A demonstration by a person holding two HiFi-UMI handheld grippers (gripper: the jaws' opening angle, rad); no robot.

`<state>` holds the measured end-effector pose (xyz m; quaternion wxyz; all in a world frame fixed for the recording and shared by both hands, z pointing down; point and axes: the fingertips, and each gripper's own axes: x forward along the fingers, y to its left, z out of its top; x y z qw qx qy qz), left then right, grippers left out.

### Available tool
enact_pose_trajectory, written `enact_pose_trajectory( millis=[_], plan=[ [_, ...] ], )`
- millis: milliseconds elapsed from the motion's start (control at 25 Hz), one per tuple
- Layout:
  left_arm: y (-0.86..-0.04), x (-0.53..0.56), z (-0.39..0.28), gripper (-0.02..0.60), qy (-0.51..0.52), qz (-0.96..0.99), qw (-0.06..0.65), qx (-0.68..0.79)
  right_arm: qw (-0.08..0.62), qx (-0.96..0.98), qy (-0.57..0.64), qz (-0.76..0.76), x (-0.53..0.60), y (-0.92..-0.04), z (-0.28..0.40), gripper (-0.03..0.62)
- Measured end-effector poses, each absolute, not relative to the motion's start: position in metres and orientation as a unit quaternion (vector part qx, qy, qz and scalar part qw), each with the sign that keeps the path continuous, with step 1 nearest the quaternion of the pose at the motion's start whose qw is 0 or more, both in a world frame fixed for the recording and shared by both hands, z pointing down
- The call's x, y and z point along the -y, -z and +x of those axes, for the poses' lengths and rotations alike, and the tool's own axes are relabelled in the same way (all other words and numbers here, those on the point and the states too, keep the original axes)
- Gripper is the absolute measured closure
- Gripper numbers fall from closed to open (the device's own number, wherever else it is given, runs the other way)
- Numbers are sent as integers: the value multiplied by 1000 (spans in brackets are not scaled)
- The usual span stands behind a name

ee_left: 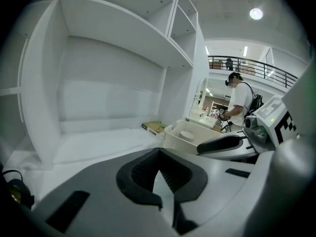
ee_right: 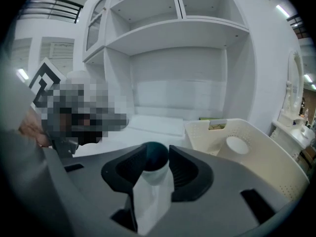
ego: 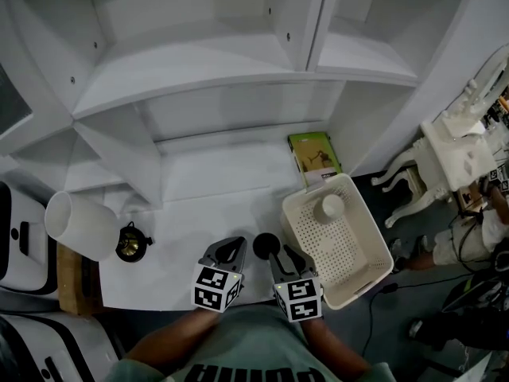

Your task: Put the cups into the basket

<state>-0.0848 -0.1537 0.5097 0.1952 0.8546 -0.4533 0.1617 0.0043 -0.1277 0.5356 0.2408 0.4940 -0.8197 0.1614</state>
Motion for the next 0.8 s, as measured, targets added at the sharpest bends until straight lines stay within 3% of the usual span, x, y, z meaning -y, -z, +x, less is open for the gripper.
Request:
enact_pose_trajectory(
  millis=[360,800],
  plan=[
    [-523,160,-87,575,-174,847,200,460,260,831,-169,461,129,-556,-8,315],
    [-547,168,-93,575,-197,835,214,467,285,835,-173,437,132,-572,-26,232]
  ],
)
